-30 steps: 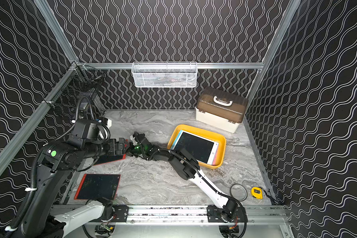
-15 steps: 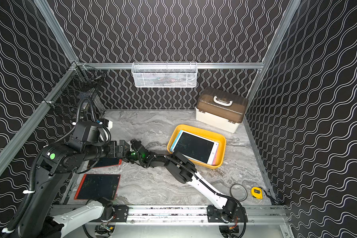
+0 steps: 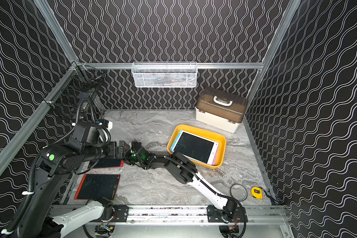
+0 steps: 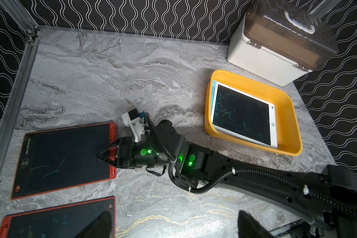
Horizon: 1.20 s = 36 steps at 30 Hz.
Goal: Take out the writing tablet from the storage box
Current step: Place the writing tablet at the center of the board.
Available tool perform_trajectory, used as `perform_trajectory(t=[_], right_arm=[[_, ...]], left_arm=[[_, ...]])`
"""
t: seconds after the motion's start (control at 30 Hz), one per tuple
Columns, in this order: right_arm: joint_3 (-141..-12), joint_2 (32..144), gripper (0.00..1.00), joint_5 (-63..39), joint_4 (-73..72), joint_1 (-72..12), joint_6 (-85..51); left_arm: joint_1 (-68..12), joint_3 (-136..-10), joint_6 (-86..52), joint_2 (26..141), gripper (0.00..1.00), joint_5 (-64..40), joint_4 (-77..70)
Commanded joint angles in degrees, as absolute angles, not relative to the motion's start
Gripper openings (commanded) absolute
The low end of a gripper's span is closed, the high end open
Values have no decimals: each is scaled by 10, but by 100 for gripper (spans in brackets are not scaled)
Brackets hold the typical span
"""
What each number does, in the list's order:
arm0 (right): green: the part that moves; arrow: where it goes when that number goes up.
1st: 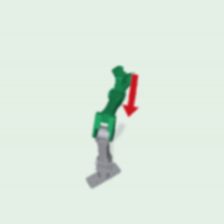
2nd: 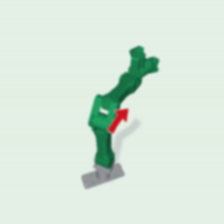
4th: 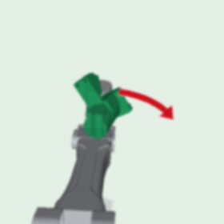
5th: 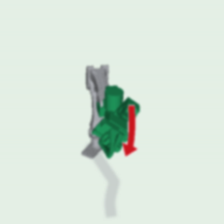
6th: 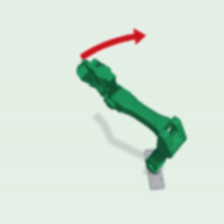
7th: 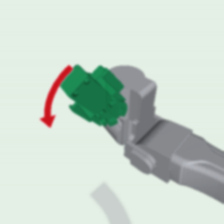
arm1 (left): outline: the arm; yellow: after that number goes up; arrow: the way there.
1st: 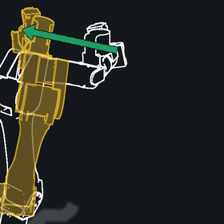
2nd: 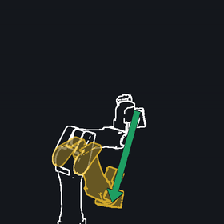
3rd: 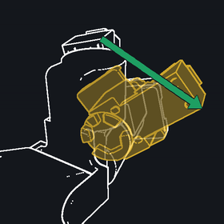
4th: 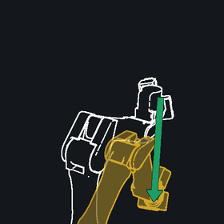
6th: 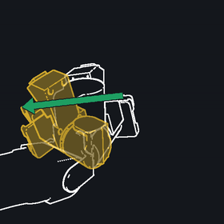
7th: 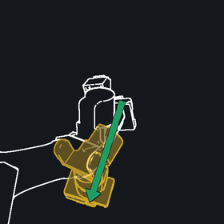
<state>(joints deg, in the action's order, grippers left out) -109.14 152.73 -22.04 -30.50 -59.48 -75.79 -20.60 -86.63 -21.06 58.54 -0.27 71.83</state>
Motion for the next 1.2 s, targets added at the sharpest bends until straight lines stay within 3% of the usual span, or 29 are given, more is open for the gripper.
perform_trajectory(t=[0.0, 0.3, 0.77, 1.17], right_arm=[[-1088, 1513, 43, -207, -243, -594, -737], [-1113, 1506, 48, -196, -149, -605, -704], [-1255, 1576, 51, -213, -24, -618, -676], [-1207, 1547, 53, -187, -21, -610, -672]], left_arm=[[-207, -865, -213, 582, 99, -6, 722], [-208, -865, -213, 579, 99, -9, 723], [-212, -869, -213, 572, 99, -4, 734], [-214, -866, -212, 571, 99, -6, 731]])
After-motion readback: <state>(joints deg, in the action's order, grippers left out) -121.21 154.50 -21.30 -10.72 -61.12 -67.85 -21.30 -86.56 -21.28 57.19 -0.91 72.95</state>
